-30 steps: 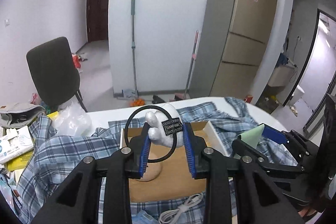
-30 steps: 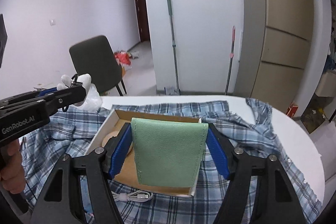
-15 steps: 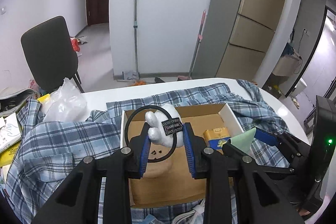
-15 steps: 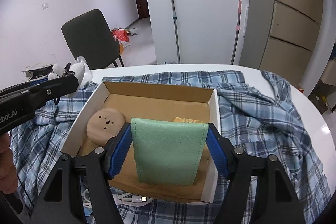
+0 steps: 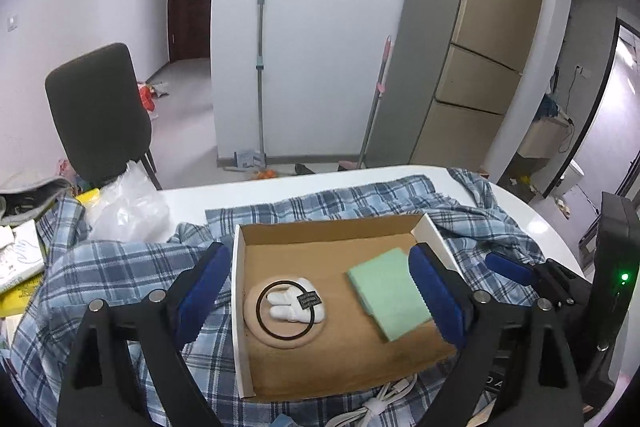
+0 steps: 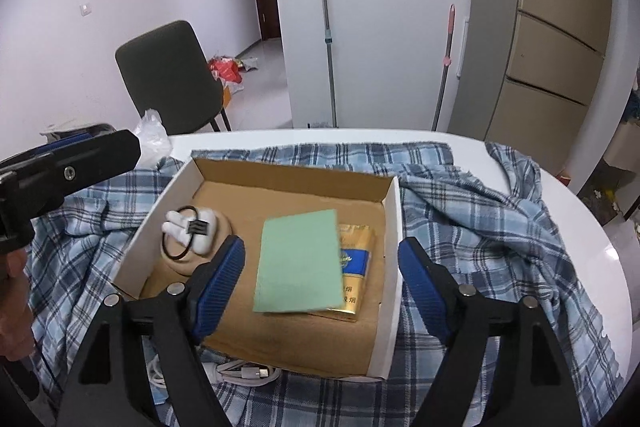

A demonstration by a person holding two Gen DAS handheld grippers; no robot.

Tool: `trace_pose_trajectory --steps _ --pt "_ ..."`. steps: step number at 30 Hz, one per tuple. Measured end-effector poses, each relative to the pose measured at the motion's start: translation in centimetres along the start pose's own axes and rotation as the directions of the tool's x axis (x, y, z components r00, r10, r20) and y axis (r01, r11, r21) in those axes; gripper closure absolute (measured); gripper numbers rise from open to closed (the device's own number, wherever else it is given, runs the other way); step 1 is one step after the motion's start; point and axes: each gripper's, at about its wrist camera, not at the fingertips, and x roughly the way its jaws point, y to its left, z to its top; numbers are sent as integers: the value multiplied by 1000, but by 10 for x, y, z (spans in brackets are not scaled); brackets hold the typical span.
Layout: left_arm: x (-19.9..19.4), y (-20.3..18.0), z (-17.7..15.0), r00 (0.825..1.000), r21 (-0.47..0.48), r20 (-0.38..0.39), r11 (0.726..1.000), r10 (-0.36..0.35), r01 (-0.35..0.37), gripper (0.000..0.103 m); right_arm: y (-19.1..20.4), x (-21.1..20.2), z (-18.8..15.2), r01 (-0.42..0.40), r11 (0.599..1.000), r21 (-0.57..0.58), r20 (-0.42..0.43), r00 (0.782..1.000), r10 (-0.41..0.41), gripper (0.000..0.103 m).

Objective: Organize soft objects
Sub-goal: 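Set earbuds on the coaster with the left tool while the right drops the card in, then withdraw both tools and move the left tool toward the blue packet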

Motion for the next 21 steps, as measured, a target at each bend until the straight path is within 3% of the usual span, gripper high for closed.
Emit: trace_pose_trajectory --steps 12,21 --pt "-66 -15 10 996 28 87 1000 -15 12 11 4 -67 6 13 1000 -14 128 992 -11 22" --pt "-128 -25 -11 989 72 142 997 -36 26 11 7 -111 -14 18 1000 -20 192 981 -13 22"
